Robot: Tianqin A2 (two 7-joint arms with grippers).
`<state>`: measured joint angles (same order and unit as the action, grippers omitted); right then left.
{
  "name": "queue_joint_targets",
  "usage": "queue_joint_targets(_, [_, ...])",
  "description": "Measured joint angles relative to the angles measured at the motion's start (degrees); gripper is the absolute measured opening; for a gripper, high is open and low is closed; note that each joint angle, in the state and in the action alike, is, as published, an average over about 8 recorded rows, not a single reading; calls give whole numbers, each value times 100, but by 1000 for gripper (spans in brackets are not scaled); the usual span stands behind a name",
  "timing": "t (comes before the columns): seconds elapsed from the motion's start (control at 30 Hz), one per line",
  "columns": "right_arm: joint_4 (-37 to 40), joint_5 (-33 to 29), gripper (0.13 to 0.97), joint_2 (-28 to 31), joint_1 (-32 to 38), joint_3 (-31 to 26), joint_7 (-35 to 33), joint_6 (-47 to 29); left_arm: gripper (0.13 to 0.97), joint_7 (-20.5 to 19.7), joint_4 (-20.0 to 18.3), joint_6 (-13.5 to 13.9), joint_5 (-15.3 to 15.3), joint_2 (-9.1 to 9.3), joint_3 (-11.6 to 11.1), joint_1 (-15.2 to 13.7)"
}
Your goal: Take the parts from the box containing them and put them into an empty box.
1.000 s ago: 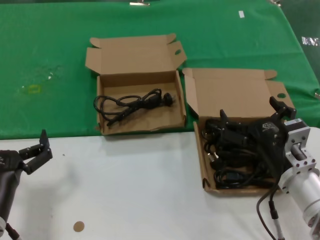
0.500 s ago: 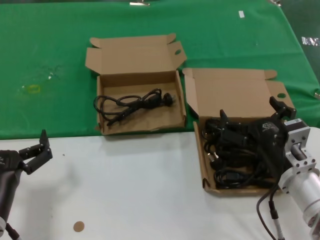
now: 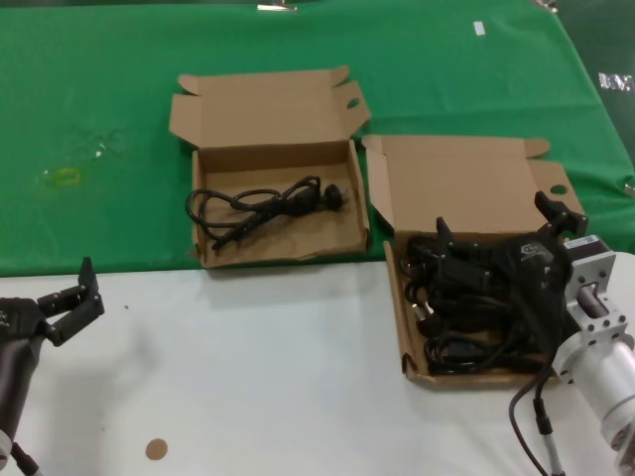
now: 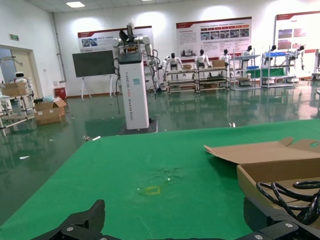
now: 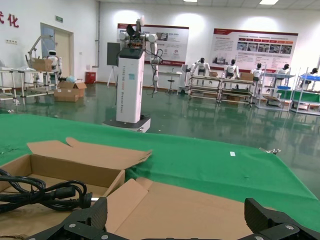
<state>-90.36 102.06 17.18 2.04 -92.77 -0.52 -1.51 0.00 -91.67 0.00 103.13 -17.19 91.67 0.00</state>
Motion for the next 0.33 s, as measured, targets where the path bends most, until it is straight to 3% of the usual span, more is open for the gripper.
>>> queue_joint_targets(0.33, [0,0,966,0,0,0,0,0,966,0,0,0,0,0,0,0])
